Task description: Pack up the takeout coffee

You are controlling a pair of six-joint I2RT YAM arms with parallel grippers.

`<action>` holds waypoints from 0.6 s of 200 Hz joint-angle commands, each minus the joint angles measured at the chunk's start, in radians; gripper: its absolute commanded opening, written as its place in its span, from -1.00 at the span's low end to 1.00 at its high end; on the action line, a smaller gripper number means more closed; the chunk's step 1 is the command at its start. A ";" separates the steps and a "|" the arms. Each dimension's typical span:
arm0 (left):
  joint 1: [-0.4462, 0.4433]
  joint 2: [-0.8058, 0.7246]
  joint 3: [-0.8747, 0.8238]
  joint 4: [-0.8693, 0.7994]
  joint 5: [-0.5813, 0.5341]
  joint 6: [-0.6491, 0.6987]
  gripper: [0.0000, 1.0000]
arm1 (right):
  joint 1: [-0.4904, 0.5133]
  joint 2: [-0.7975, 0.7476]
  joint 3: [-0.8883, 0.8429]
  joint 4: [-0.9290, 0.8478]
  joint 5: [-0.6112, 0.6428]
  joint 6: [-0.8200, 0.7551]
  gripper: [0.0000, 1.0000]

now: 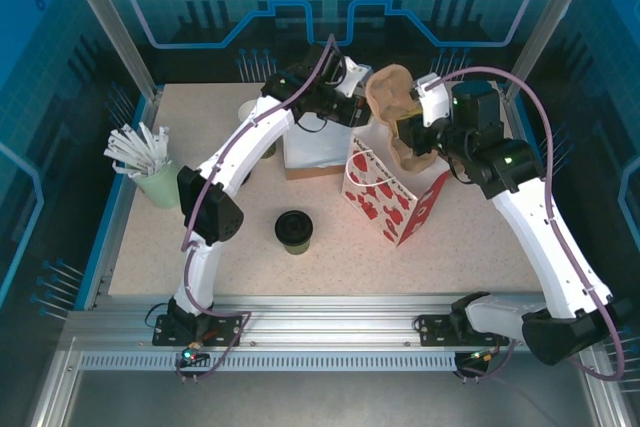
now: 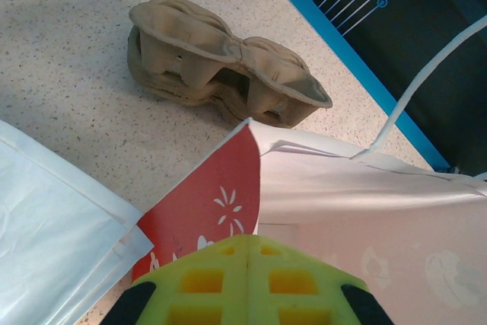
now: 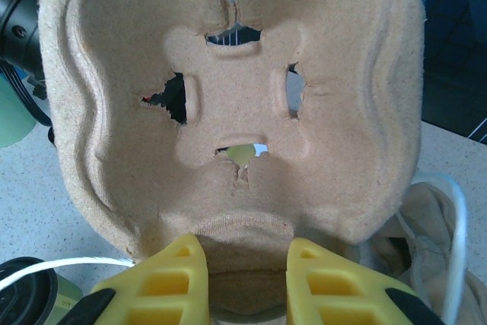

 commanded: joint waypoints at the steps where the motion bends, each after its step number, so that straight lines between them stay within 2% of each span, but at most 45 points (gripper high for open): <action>1: 0.009 -0.047 -0.020 -0.009 0.033 -0.023 -1.00 | -0.022 -0.006 -0.034 0.049 -0.066 -0.015 -0.58; 56: 0.014 -0.048 -0.029 -0.003 0.035 -0.019 -1.00 | -0.026 -0.028 -0.092 0.036 -0.105 -0.031 -0.59; 120: 0.022 -0.047 -0.029 0.005 0.037 -0.015 -1.00 | -0.028 -0.050 -0.117 -0.007 -0.078 -0.044 -0.59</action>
